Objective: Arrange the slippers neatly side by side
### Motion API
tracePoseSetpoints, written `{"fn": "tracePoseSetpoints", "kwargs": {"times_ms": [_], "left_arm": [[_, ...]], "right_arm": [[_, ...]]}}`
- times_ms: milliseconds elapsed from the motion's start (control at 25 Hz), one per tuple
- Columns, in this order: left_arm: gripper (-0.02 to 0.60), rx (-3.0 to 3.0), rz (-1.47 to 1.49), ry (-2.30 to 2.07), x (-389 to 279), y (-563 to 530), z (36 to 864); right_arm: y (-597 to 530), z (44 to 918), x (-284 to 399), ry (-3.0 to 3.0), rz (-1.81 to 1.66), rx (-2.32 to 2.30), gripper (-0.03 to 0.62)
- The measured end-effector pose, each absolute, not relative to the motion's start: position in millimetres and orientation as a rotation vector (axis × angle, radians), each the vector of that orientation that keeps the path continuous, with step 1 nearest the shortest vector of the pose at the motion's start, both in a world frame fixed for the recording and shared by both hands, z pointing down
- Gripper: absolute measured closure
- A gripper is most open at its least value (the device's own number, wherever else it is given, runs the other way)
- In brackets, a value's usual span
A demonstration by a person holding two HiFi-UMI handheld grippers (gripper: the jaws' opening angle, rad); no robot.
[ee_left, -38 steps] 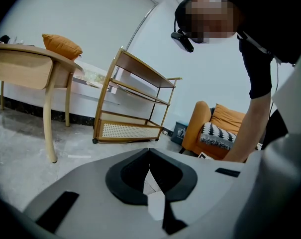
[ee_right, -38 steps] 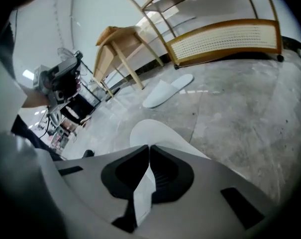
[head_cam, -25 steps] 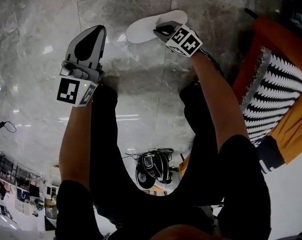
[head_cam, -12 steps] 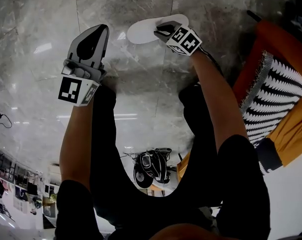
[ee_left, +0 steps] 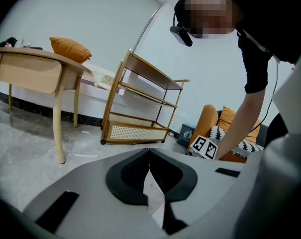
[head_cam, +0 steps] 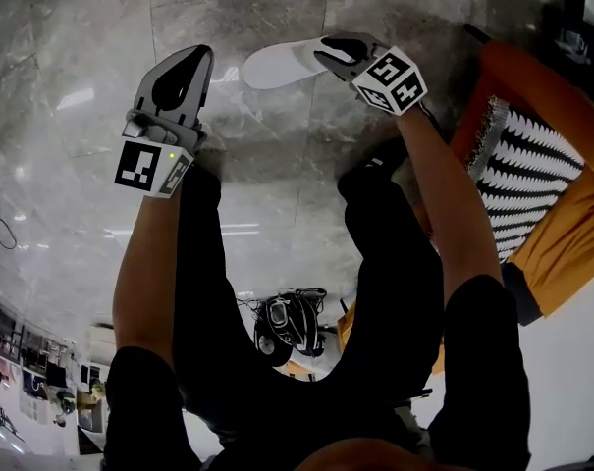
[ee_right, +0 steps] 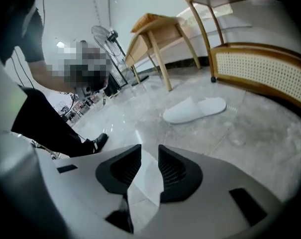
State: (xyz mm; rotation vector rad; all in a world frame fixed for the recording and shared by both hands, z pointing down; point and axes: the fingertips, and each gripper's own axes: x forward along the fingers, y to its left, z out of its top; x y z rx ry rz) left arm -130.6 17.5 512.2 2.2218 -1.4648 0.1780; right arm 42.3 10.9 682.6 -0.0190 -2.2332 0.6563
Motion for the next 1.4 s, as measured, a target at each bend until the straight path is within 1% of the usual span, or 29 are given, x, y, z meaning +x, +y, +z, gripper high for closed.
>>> {"fn": "tracePoseSetpoints", "kwargs": {"times_ms": [160, 320, 480, 640, 800, 960, 1160, 1200, 1320, 1400], "left_arm": [[0.568, 2.228, 0.158, -1.482, -135.7, 10.2, 502.6], [0.568, 2.204, 0.130, -1.524, -147.4, 5.5, 500.4], [0.568, 2.187, 0.114, -1.556, -164.0, 8.1, 505.6], [0.568, 2.186, 0.121, -1.573, -175.9, 13.6, 515.5], [0.568, 2.190, 0.119, -1.576, -181.3, 16.7, 535.0], [0.568, 2.199, 0.132, -1.559, -184.5, 21.0, 556.4], [0.568, 2.191, 0.153, -1.548, -187.6, 29.0, 573.0], [0.568, 2.190, 0.156, -1.547, -188.3, 30.3, 574.3], [0.568, 2.192, 0.169, -1.543, -190.7, 34.0, 575.2], [0.568, 2.191, 0.175, -1.544, -192.9, 35.2, 574.6]], "right_arm": [[-51.1, 635.3, 15.8, -2.337, 0.566, 0.007, 0.471], [-94.3, 624.4, -23.7, -2.343, 0.401, -0.073, 0.471], [-121.9, 643.5, -69.9, -2.303, 0.267, -0.144, 0.461], [-141.1, 674.7, -104.9, -2.274, 0.270, -0.127, 0.459], [-154.8, 712.9, -117.8, -2.243, 0.320, -0.075, 0.456], [-155.0, 742.7, -126.6, -2.210, 0.315, -0.125, 0.454], [-154.5, 766.3, -132.4, -2.177, 0.340, -0.120, 0.456], [-152.4, 769.8, -132.5, -2.172, 0.348, -0.121, 0.463], [-144.6, 774.4, -133.3, -2.172, 0.354, -0.138, 0.524], [-143.4, 772.6, -134.5, -2.185, 0.377, -0.126, 0.548]]}}
